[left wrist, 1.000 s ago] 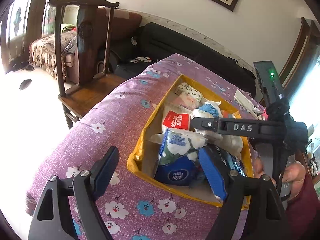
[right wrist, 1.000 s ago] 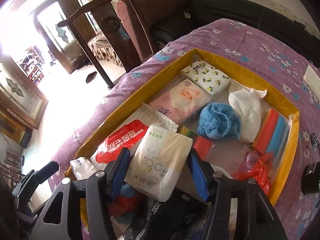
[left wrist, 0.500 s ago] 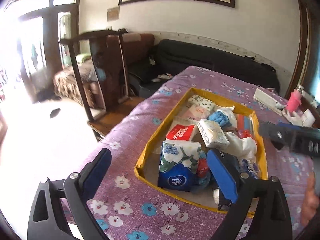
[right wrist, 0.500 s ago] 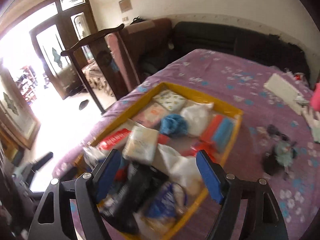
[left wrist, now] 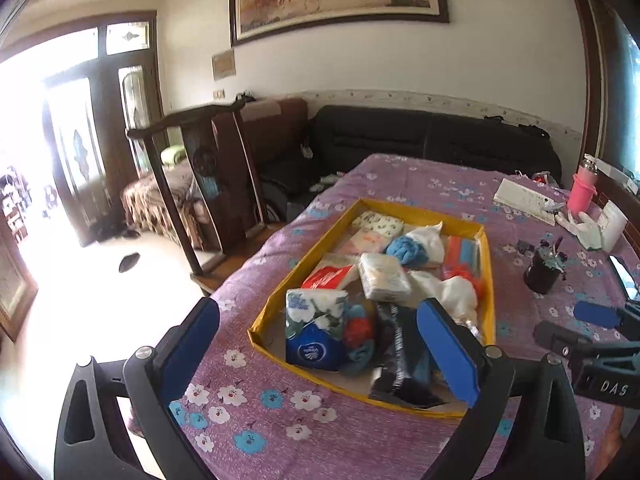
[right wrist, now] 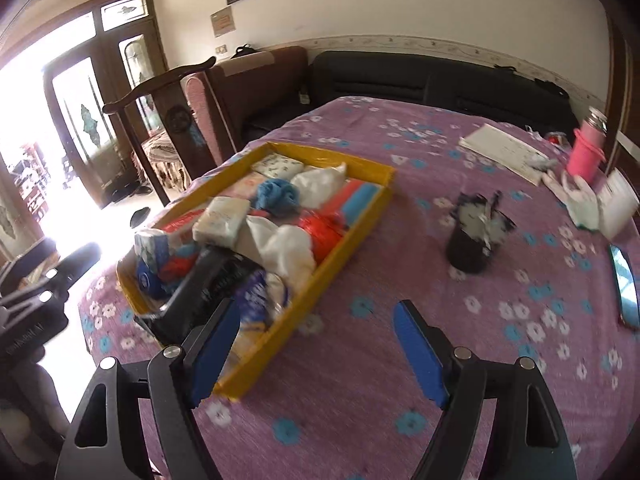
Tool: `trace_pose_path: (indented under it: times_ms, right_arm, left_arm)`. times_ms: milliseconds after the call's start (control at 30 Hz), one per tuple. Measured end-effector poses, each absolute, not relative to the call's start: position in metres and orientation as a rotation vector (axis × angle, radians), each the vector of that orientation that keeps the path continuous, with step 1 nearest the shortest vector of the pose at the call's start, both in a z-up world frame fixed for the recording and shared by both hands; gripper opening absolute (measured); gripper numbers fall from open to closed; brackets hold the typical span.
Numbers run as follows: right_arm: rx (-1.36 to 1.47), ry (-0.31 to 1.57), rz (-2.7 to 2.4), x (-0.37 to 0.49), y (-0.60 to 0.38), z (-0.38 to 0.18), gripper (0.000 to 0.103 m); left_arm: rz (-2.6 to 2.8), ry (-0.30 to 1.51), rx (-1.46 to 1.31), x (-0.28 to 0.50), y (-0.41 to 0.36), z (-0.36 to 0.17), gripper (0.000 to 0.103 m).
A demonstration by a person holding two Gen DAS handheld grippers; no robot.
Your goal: Organize soft objects
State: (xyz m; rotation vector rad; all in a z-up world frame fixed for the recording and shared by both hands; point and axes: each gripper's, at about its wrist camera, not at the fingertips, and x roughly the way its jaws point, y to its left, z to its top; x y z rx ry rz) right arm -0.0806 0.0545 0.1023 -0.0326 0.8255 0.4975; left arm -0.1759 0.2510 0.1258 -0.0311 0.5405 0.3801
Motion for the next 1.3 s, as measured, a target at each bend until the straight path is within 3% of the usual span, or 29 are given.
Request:
trace_pose_path:
  times_ms: [533, 767, 967, 1100, 1300]
  right_arm:
    - [-0.066, 0.729, 0.407, -0.132, -0.006, 0.092, 0.087]
    - [-0.009, 0.751, 0.314, -0.130, -0.049, 0.075, 0.088]
    - [0.097, 0.780, 0.249, -0.120, -0.089, 0.059, 0.088]
    - [0.103, 0.789, 0.235, -0.114, -0.094, 0.055, 0.088]
    - [0.132, 0.810, 0.222, -0.104, -0.101, 0.047, 0.088]
  left_arm:
    - [0.363, 0.331, 0.086, -0.213, 0.169, 0.157, 0.103]
    - [0.392, 0.548, 0.099, -0.152, 0.200, 0.138, 0.103]
    - [0.523, 0.797, 0.151, -0.090, 0.246, 0.090, 0.103]
    - [0.546, 0.940, 0.321, -0.062, 0.236, 0.051, 0.103]
    - [0.514, 0.848, 0.351, -0.067, 0.224, 0.076, 0.103]
